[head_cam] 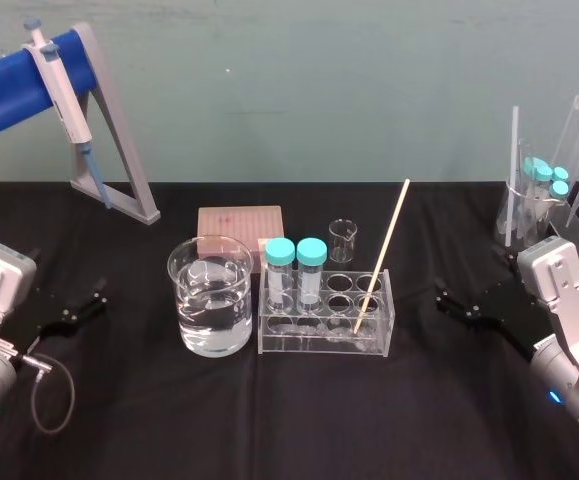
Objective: Hold the thermometer with one hand and immerse one end into the beaker, then reinsert it into the test tube rack.
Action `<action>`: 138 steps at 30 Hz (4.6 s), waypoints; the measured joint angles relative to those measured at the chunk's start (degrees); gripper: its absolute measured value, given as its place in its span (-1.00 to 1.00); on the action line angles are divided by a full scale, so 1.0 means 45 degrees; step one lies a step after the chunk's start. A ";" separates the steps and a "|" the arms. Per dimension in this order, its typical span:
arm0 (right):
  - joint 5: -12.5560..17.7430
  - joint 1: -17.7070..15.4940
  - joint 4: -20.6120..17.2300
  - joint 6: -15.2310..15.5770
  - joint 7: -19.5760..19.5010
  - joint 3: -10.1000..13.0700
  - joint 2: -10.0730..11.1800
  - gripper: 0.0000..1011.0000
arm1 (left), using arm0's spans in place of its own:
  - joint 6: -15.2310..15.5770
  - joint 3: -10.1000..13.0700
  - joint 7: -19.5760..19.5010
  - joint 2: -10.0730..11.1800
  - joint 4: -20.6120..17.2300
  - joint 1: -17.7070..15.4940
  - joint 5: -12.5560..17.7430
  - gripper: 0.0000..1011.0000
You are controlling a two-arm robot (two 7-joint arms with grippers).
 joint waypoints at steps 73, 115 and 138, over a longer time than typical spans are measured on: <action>1.0462 0.1016 0.1350 0.4166 0.5708 0.2938 -0.1524 0.98 | 0.0000 0.0000 0.0000 0.0000 0.0000 -0.0001 0.0000 0.99; 0.9557 0.4449 0.4114 0.5276 0.6069 0.0054 -0.2034 0.98 | 0.0000 0.0000 0.0000 0.0000 0.0000 -0.0001 0.0000 0.99; 0.9591 0.4761 0.4791 0.5118 0.6354 -0.0178 -0.2459 0.43 | 0.0000 0.0000 0.0000 0.0000 0.0001 0.0000 0.0000 0.99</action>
